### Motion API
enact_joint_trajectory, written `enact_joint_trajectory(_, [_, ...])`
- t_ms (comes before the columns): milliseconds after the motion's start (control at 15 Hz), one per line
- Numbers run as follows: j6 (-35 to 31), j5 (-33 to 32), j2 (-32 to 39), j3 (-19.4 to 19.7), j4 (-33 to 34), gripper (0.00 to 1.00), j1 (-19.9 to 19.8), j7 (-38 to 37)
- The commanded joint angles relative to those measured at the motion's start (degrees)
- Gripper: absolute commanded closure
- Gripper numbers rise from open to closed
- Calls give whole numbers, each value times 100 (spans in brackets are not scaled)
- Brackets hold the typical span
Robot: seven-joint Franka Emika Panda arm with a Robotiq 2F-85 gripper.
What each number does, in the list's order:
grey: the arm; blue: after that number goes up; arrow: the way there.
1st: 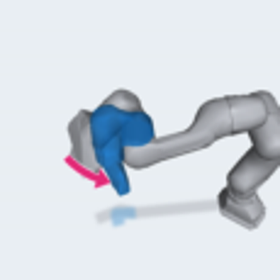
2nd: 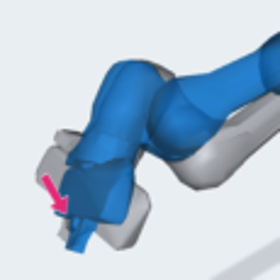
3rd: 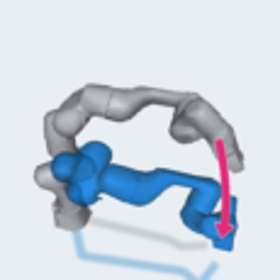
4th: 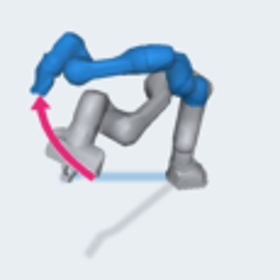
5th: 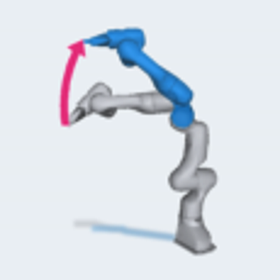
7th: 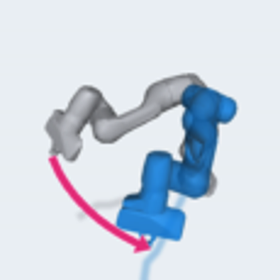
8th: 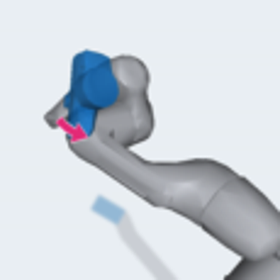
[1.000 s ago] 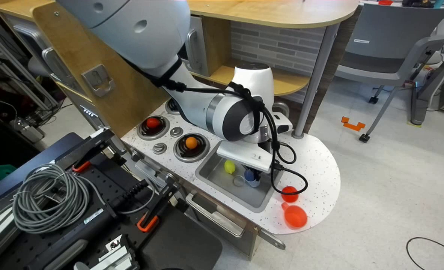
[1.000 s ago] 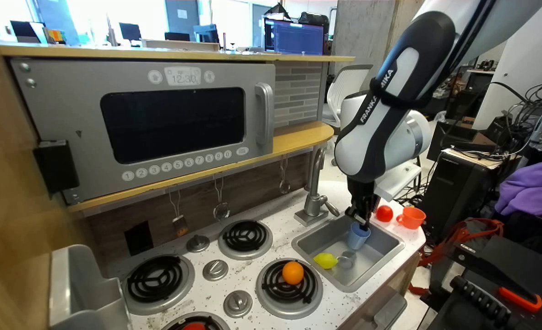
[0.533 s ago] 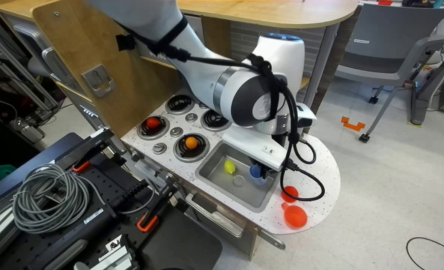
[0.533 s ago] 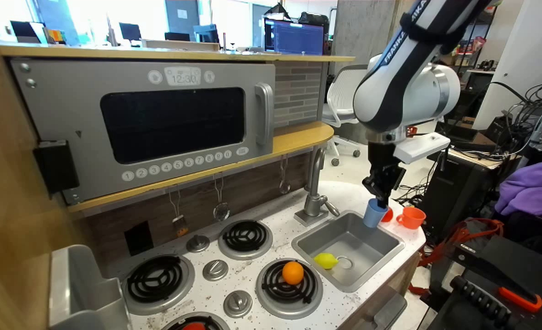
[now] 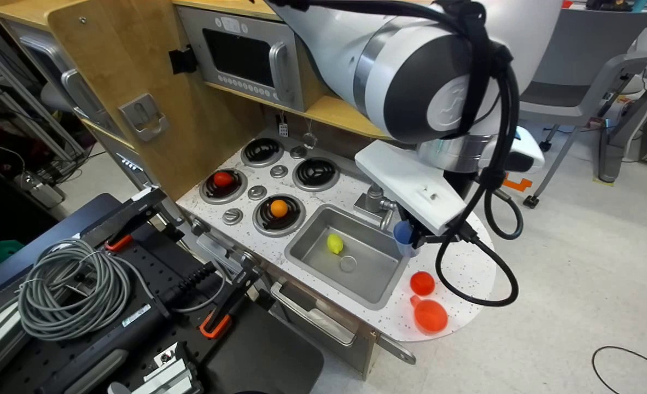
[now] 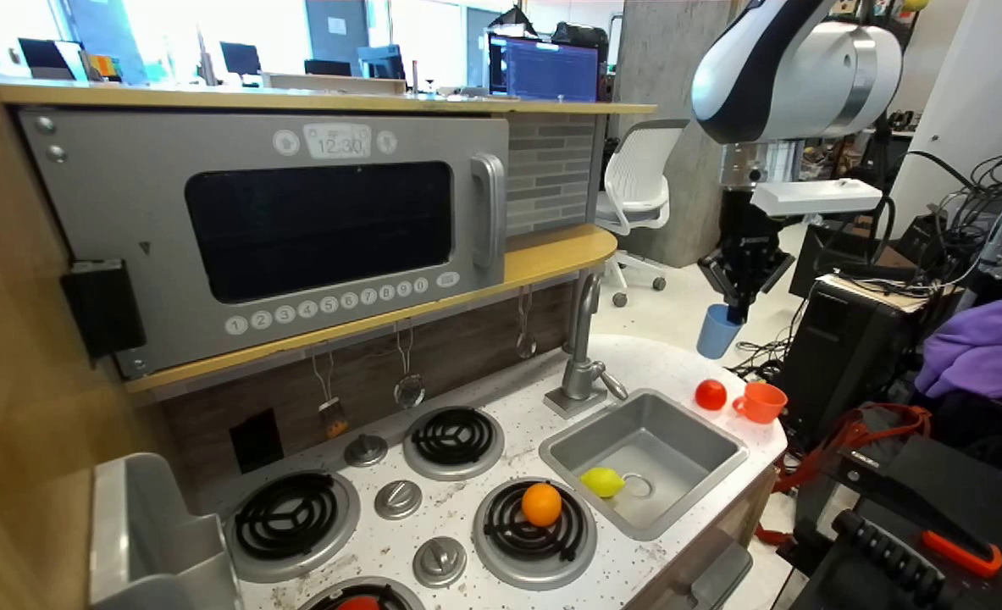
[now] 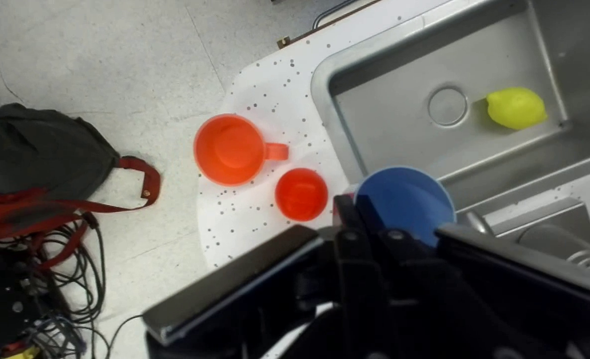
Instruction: Pick up the light blue cup from the sink and put it in the orange cup on the countertop.
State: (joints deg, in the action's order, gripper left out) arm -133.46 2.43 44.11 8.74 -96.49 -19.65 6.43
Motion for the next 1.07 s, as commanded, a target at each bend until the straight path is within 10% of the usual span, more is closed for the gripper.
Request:
enact_joint_trajectory(0, [357, 199, 119, 169, 376, 99, -119, -492])
enact_joint_trajectory(1000, [819, 114, 1053, 633, 1286, 99, -204, -1853])
